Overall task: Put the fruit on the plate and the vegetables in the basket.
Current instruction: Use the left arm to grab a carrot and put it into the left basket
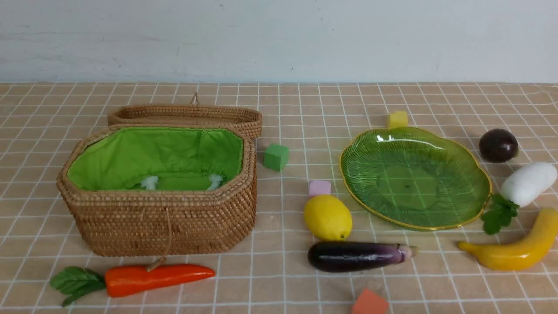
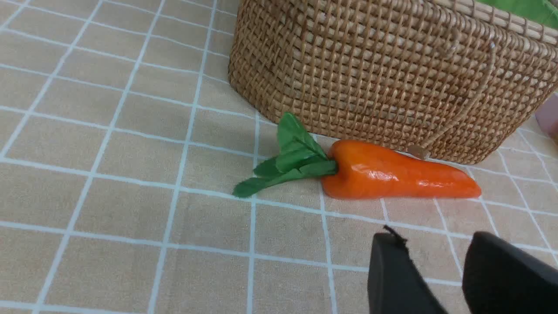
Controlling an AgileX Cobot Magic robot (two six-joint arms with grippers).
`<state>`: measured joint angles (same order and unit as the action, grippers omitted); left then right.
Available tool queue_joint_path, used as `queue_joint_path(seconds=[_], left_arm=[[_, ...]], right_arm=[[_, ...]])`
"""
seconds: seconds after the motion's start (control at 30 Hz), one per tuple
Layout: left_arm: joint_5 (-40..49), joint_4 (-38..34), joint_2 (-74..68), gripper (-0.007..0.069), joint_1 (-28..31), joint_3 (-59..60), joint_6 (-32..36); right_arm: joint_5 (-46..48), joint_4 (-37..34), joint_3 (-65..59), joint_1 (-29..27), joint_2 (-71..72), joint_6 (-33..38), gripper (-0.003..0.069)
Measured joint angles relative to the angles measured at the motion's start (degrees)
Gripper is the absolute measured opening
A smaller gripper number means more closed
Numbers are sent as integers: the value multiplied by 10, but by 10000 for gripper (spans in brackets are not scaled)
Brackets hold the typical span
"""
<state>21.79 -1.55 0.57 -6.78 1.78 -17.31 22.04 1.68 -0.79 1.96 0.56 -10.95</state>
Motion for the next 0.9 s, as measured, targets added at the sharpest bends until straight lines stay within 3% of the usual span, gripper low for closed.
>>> queue_joint_path(seconds=[0.63,0.9], left_arm=[[-28,-2,0,239,0,0,-7],[-121,-127,0,239,0,0,-103]], right_arm=[[0,0,0,0,0,0,242],[0,0,0,0,0,0,242]])
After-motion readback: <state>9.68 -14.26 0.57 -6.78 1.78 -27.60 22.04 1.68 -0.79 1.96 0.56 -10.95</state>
